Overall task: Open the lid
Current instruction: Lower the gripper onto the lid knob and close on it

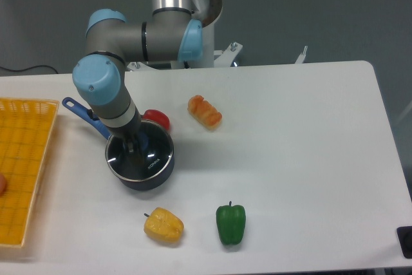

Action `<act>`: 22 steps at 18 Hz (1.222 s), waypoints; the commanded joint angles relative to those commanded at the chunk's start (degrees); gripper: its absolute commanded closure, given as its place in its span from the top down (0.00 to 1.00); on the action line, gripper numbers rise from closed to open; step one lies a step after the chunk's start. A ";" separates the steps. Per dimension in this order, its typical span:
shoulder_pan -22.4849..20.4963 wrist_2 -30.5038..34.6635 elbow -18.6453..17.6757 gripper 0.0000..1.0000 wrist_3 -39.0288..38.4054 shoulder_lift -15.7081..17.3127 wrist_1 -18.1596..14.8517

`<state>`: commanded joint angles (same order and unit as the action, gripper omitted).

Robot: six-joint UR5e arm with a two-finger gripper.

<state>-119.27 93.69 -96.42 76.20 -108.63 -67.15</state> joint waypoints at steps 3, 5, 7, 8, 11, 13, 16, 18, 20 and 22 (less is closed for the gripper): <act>0.09 0.00 0.00 0.93 0.09 -0.26 0.00; 0.26 0.09 0.00 0.93 0.09 -0.35 0.00; 0.35 0.61 0.00 0.93 0.09 -0.53 0.00; 0.35 0.62 0.09 0.93 0.09 -0.53 0.00; 0.35 0.62 0.09 0.87 0.00 -0.62 0.00; 0.35 0.62 0.18 0.83 0.00 -0.62 0.00; 0.35 0.62 0.26 0.75 0.00 -0.62 0.00; 0.35 0.62 0.44 0.73 0.00 -0.62 0.00; 0.35 0.62 0.61 0.72 0.00 -0.70 0.00; 0.35 0.62 0.62 0.68 0.00 -0.62 -0.09</act>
<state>-118.92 94.31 -95.80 76.20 -109.25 -67.24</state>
